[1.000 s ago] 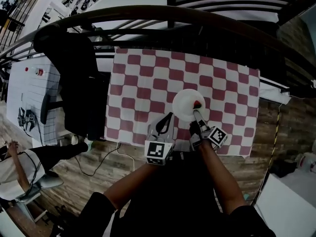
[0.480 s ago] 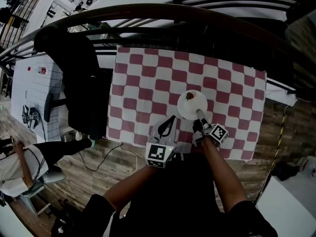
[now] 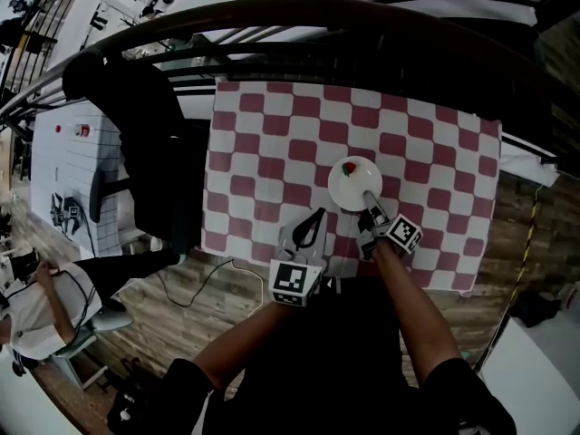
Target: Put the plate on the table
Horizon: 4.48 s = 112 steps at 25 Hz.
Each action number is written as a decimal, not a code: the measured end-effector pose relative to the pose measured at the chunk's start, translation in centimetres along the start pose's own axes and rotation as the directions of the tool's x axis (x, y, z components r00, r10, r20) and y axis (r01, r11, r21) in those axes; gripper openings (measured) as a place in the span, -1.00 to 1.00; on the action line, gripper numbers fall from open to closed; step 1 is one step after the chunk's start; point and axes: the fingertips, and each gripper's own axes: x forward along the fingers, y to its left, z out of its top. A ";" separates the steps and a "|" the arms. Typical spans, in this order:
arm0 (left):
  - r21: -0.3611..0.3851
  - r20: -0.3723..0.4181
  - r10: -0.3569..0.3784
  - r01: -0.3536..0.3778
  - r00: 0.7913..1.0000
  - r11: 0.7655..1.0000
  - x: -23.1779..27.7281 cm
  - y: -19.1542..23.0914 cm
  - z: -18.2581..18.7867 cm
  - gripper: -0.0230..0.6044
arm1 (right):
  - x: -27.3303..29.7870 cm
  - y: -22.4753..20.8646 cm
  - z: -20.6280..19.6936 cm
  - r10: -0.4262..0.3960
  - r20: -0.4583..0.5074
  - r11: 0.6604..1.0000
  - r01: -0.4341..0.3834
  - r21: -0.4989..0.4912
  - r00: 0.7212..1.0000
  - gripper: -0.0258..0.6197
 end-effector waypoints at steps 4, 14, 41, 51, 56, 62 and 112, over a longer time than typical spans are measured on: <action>-0.034 0.017 -0.004 0.005 1.000 0.999 0.1 0.1 0.1 -0.90 | 0.5 -0.9 0.0 -0.023 -0.005 0.999 0.023 -0.025 1.000 -0.87; -0.018 0.013 -0.021 0.021 1.000 1.000 0.6 -0.5 0.1 -0.90 | 1.0 -2.2 0.0 -0.095 -0.008 0.995 0.095 -0.016 0.995 -0.87; 0.036 0.024 -0.105 0.104 0.994 0.994 -1.5 -2.2 1.0 -0.90 | -2.6 -3.1 0.9 -0.407 0.014 0.896 0.402 -0.189 0.913 -0.36; 0.025 0.078 -0.126 0.124 0.989 0.992 -3.8 -3.3 1.1 -0.90 | -6.9 -0.5 1.4 -0.352 0.076 0.892 0.359 -0.275 0.933 -0.49; 0.028 0.125 -0.128 0.125 0.984 0.992 -5.2 -3.5 1.5 -0.90 | -8.9 3.3 1.0 -0.294 0.123 0.896 0.318 -0.310 0.948 -0.60; 0.019 0.159 -0.125 0.124 0.979 0.992 -7.4 -3.6 1.0 -0.90 | -11.7 8.5 -1.6 -0.193 0.161 0.909 0.238 -0.341 0.968 -0.78; 0.055 0.401 -0.035 0.014 0.915 0.998 -23.7 -26.2 3.1 -0.90 | -38.0 27.4 -11.6 0.178 0.197 0.309 0.135 -0.942 0.964 -0.92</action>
